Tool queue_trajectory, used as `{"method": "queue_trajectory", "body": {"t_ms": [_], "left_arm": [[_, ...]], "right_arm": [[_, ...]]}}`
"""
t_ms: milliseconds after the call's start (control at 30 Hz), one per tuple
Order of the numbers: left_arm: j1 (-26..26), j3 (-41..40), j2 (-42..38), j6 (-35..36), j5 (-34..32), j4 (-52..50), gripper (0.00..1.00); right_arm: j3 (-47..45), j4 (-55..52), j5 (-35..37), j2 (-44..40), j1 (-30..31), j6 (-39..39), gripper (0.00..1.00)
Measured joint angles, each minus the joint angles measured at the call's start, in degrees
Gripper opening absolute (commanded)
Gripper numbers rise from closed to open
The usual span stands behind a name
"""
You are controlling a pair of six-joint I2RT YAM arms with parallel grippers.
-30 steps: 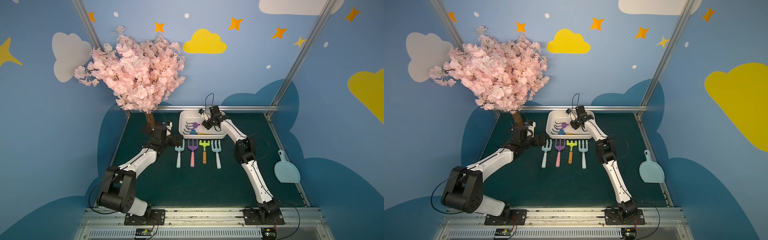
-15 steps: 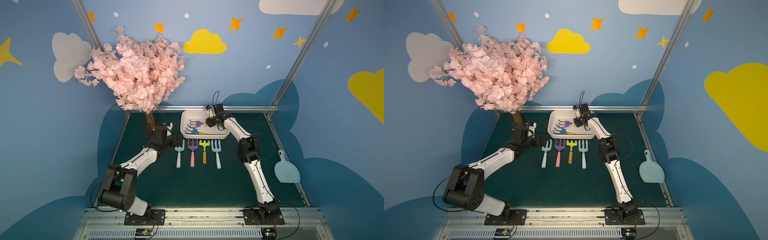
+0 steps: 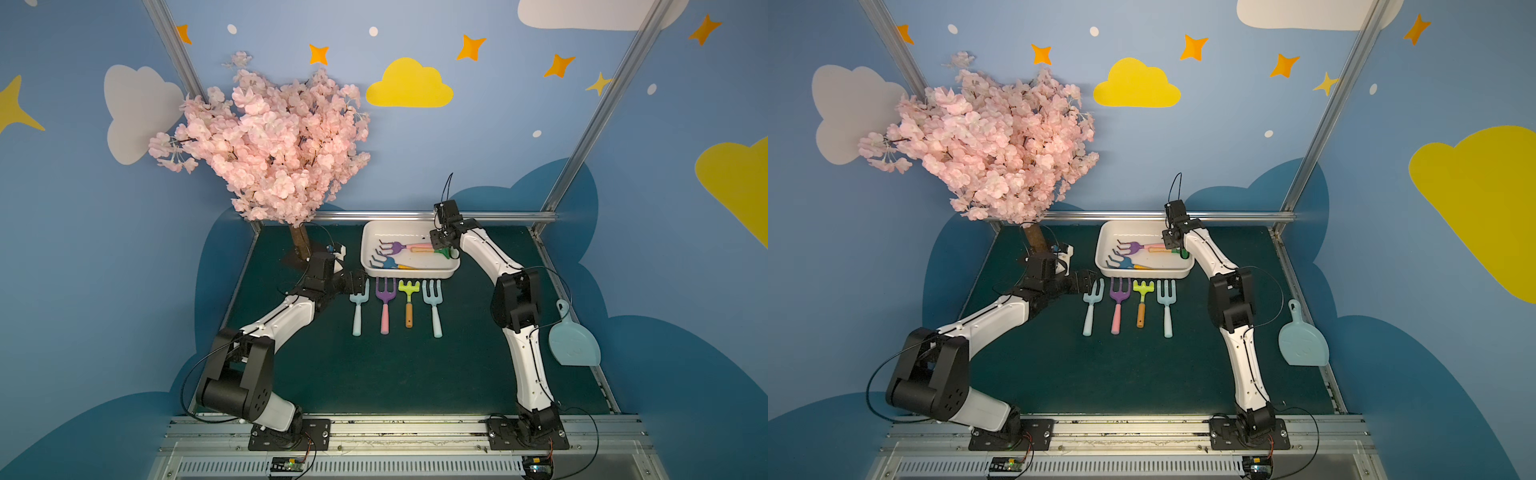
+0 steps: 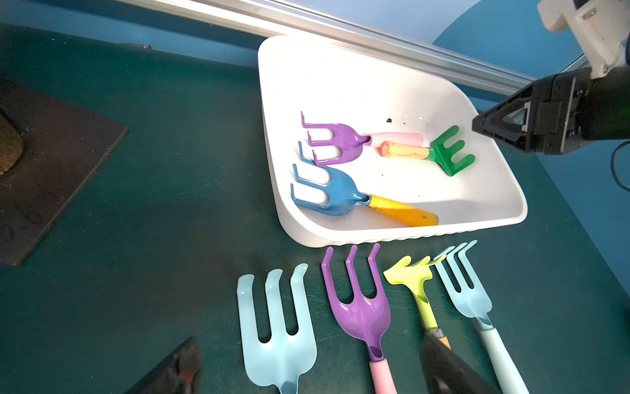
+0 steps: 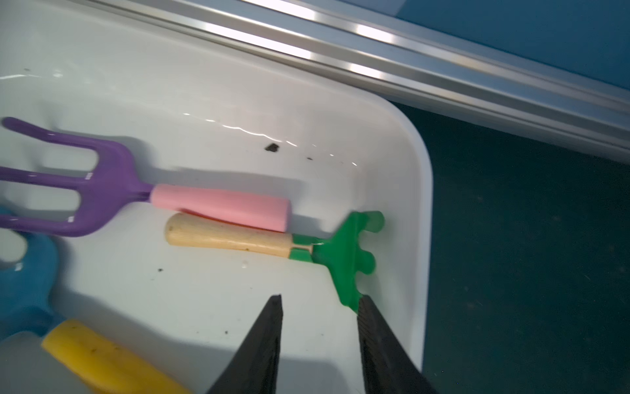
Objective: Take the hand rake out of the storage box
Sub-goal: Pick up the rake from the storage box.
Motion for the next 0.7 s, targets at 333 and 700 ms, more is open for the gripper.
{"method": "queue_trajectory", "body": {"t_ms": [333,700], "left_arm": [[0.0,0.0,0.0,-0.63,1.11,0.09,1.0],[0.0,0.0,0.0,-1.01,1.11,0.13,1.0]], "right_arm": [[1.07,-1.07,4.5,2.03,-1.81,2.62,0.33],[2.95,-0.42,5.03,5.77,-2.36,2.05,0.31]]}}
